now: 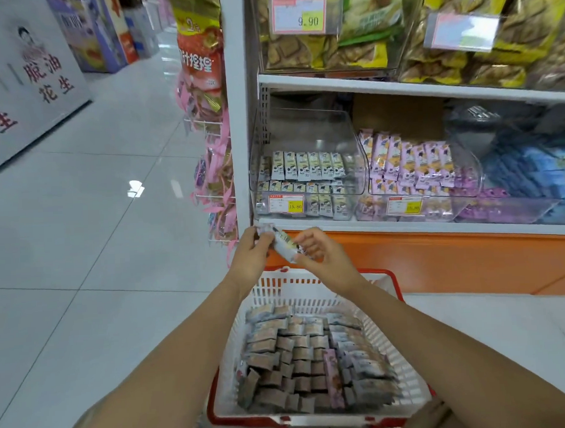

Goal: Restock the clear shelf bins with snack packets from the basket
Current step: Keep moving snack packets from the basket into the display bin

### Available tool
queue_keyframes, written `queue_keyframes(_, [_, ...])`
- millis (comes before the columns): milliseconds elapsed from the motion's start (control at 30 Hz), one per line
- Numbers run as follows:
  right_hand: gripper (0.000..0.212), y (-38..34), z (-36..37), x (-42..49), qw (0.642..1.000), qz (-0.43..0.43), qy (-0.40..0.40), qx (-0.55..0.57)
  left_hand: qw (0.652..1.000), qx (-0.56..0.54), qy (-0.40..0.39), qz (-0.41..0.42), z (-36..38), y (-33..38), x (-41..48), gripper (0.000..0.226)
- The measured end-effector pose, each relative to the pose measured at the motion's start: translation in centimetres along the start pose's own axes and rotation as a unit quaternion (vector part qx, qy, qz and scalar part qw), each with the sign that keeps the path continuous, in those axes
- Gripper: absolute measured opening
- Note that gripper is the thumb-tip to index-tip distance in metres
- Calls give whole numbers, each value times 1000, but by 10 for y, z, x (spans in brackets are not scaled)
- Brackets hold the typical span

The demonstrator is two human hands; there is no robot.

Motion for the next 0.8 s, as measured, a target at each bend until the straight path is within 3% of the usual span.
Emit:
queue_keyframes(67, [19,-15,-13,9,999,-19,33,3,981,157,63,93,-14,23,3,32])
queue_keyframes(167, [16,-36,-30,32,997,-43,68,-18,907,345,136,199,-26,53,8,45])
queue_keyframes(333, [17,-58,-45,89,989,-55,127,-59,796,546,94,245,-9,56,29,75])
queue_keyframes(567, [17,-37,-32,170,980,-16,129,-154,749,564,148,314,-8,49,42,80])
queue_keyframes(800, [19,-23,-15,238,957,-13,146,-249,758,513,180,360,-8,42,48,86])
Point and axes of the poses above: each hand's wrist, its own x-axis towards the middle knuckle, its own z-axis out of the palm, y = z × x, the point moved 9 cm from there along x, towards the middle knuckle, and after that the axes turned 11 degrees about x, right-handed, at the moved point
